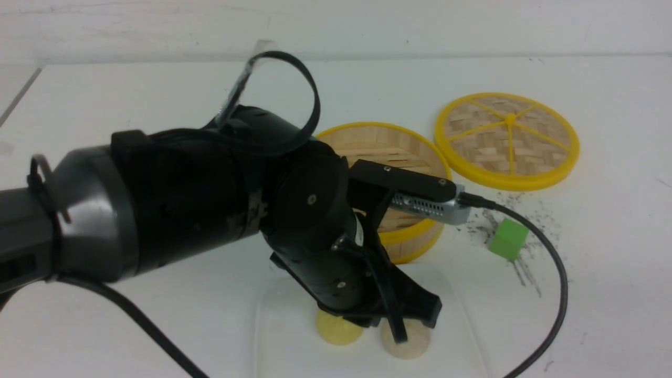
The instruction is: Put the steamed buns into the plate on the white tablecloth.
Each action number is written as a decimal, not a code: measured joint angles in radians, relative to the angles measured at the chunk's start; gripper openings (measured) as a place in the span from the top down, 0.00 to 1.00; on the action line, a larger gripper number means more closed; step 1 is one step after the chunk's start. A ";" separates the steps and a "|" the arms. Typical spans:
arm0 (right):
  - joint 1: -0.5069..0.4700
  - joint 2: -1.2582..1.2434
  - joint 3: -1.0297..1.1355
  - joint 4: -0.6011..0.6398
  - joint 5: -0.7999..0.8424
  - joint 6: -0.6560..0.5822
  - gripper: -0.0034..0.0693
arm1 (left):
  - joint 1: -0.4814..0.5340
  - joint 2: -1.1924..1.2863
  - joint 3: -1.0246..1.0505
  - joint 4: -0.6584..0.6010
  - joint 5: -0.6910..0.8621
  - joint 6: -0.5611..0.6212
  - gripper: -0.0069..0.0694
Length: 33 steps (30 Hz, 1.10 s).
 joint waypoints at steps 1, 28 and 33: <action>0.000 0.000 0.000 0.000 0.000 0.001 0.97 | 0.000 0.000 0.000 0.000 0.001 0.000 0.90; -0.124 -0.062 0.280 -0.085 -0.285 0.001 0.94 | 0.000 0.000 0.000 0.004 0.014 0.000 0.87; -0.191 -0.062 0.374 -0.180 -0.258 0.002 0.94 | 0.000 -0.008 0.000 0.028 0.039 0.000 0.87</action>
